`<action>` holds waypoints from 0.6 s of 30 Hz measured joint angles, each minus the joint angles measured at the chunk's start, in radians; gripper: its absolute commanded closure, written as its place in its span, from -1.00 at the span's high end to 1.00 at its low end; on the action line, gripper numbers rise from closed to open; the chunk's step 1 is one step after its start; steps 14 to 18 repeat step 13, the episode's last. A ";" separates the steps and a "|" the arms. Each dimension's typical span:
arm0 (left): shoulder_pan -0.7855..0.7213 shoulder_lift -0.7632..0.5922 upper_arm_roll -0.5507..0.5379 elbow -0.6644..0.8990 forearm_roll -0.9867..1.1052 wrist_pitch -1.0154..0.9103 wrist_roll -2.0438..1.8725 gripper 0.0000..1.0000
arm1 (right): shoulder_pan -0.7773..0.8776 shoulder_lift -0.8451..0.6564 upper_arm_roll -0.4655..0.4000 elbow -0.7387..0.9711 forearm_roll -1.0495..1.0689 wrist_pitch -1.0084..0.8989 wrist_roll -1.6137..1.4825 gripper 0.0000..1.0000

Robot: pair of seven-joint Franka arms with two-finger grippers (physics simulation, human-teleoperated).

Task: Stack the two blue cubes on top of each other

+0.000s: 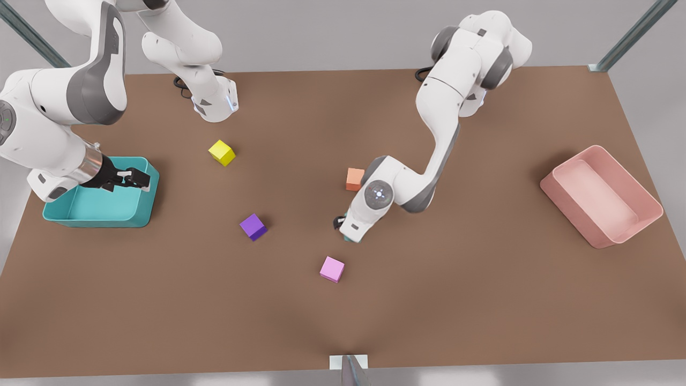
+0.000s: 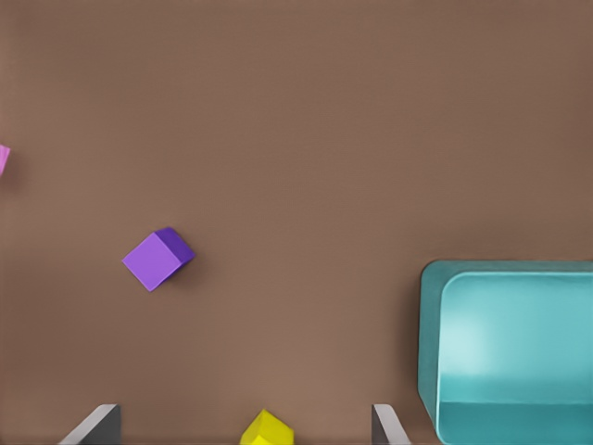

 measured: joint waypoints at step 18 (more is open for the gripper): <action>0.365 -0.585 0.015 -0.101 0.211 -0.631 0.252 1.00 | 0.016 -0.017 -0.014 0.002 -0.003 0.003 -0.006 1.00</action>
